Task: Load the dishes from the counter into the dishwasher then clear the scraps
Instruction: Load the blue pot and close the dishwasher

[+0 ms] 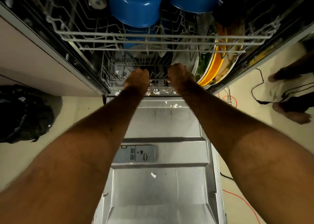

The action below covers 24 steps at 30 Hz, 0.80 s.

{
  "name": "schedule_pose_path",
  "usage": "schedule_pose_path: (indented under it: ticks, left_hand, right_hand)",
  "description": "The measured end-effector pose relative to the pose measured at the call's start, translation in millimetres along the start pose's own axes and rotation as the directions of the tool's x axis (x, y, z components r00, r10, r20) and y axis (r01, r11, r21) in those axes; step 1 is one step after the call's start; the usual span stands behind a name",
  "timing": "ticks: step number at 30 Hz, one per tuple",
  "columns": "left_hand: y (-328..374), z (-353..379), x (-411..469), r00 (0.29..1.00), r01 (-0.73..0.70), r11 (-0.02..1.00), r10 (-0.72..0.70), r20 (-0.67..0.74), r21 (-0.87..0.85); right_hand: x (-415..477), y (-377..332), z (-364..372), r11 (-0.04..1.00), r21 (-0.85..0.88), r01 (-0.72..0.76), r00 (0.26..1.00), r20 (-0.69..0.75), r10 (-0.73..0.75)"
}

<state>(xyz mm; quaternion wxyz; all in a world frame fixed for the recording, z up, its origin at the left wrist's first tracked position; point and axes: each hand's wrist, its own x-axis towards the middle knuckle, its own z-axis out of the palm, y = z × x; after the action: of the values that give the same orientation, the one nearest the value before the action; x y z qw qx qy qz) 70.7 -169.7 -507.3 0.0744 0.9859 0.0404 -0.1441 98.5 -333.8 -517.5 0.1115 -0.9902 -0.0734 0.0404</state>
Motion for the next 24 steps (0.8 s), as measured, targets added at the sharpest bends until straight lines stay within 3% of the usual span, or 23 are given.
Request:
schedule_pose_path:
  ticks: [1,3,4,8,10,14,18,24]
  left_hand:
    - [0.2,2.1,-3.8,1.0,0.007,1.0,-0.007,0.004,-0.021]
    - [-0.2,12.9,-13.7,1.0,0.026,0.992,-0.025,0.01,-0.124]
    - [-0.8,21.1,-20.9,1.0,0.03,0.984,-0.03,-0.001,-0.177]
    - [-8.7,55.5,-69.5,1.0,0.009,0.967,-0.013,-0.013,-0.254]
    - [-11.0,71.8,-102.7,1.0,0.013,0.978,-0.007,0.028,-0.208]
    - [-18.8,110.5,-175.4,0.992,-0.096,0.987,0.105,0.072,-0.125]
    - [-22.8,144.9,-240.9,0.959,-0.225,0.973,0.231,0.161,-0.055]
    - [-25.3,175.9,-329.1,0.889,-0.329,0.943,0.326,0.322,-0.047]
  right_hand:
    - [-4.2,0.2,1.2,0.996,-0.078,0.04,0.996,-0.078,-0.046]
    - [-14.5,1.0,2.3,0.995,-0.059,0.075,0.997,0.005,-0.075]
    - [-23.8,-1.7,2.9,0.999,0.001,0.054,0.995,0.087,-0.054]
    - [-84.8,-1.2,20.2,0.979,0.18,-0.091,0.996,0.04,0.085]
    - [-133.1,2.7,33.7,0.977,0.186,-0.103,0.993,0.068,0.092]
    - [-225.4,11.1,53.6,0.95,0.196,-0.243,0.947,0.26,0.188]
    - [-305.0,16.0,68.1,0.974,0.139,-0.18,0.937,0.327,0.126]
    - [-397.7,15.5,72.6,0.981,0.065,-0.182,0.853,0.507,0.125]
